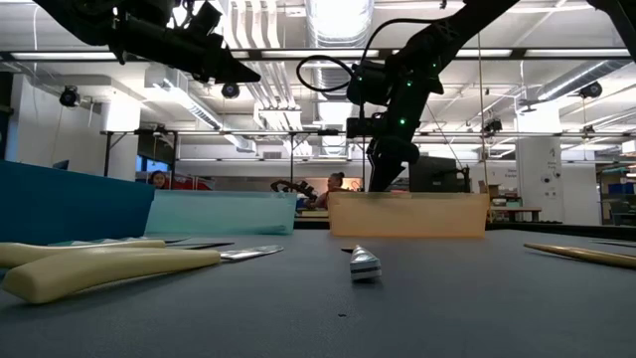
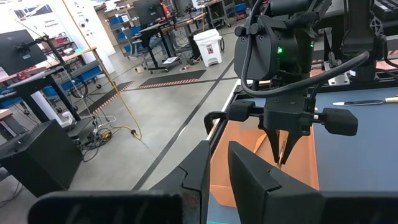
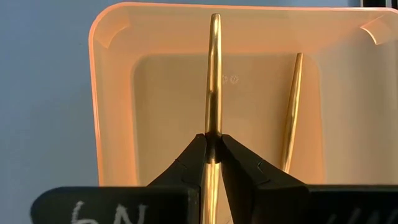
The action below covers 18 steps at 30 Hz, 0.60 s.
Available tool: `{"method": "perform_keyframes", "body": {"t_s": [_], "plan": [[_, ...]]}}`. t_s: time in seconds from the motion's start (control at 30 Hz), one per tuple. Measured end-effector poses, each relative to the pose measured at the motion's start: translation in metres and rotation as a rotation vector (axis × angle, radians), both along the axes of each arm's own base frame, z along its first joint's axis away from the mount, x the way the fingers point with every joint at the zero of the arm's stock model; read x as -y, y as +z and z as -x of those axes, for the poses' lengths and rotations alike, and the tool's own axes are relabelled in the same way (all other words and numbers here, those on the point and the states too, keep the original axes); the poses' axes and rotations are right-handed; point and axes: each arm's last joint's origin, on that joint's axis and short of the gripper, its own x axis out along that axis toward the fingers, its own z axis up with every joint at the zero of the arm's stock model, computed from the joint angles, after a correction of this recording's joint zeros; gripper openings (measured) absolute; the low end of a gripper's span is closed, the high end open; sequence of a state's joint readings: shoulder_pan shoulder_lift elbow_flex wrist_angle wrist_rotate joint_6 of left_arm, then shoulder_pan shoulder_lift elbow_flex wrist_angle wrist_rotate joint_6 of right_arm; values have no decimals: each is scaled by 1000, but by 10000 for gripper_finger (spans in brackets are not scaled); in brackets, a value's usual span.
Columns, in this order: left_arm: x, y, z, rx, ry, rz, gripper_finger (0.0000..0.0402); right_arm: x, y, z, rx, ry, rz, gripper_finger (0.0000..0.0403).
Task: Sort silverware by color (type)
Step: Put the golden knife into the orange bin
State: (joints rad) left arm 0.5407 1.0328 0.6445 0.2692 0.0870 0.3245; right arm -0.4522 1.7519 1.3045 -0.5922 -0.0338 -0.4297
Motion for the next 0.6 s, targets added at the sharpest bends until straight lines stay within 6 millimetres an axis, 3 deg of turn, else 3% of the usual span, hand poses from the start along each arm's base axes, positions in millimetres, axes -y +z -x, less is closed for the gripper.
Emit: {"method": "perform_keyframes", "body": {"t_s": [0.6], "plan": [[0,0,0,0,0,0,40,0,0,0,-2,-13,2,29]]}}
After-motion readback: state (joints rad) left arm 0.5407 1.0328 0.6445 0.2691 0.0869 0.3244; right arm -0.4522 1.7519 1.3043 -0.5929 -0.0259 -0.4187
